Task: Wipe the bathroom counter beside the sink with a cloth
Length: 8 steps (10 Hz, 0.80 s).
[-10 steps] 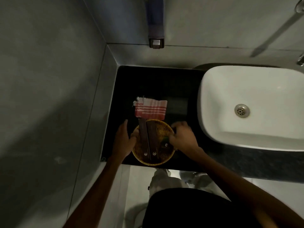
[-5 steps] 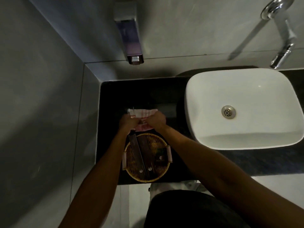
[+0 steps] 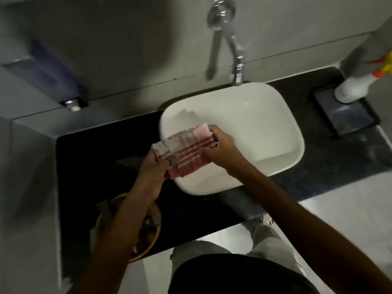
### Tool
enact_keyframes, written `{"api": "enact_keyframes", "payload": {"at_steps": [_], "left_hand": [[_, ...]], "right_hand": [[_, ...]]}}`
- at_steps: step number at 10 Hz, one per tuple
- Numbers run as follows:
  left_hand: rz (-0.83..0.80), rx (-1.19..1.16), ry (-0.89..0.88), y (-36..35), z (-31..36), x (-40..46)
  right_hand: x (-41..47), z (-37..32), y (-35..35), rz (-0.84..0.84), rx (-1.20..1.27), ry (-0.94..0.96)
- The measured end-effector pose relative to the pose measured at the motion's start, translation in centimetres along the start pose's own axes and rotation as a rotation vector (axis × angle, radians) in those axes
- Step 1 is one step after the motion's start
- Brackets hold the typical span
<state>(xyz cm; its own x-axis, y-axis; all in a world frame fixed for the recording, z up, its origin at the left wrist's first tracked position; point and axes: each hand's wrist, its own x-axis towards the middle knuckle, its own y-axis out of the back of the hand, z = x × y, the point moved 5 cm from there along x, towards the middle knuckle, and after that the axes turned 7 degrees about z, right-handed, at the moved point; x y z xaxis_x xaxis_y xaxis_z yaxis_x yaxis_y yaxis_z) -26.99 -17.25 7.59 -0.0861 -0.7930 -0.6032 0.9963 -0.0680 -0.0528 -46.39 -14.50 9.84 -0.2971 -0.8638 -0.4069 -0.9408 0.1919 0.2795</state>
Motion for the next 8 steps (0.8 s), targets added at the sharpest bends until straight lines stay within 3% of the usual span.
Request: {"api": "enact_keyframes", "payload": {"at_steps": [2,4,6,8], "left_hand": [[-0.189,0.024,0.054,-24.6,-4.9,-3.2],[-0.311,0.054,0.204,-49.3,-11.8,-3.8],[-0.242,0.244,0.269,-64.2,-13.7,0.0],[-0.144,0.401,0.094,-67.2,-13.6,2.8]], "right_hand": [[-0.8,7.4,24.3,0.17,-0.006,0.03],[2.6,17.5,47.1,0.307,-0.092,-0.075],[8.5,23.7,59.0,0.351,-0.155,-0.226],[12.1,24.5,61.2,0.354,-0.285,-0.267]]}}
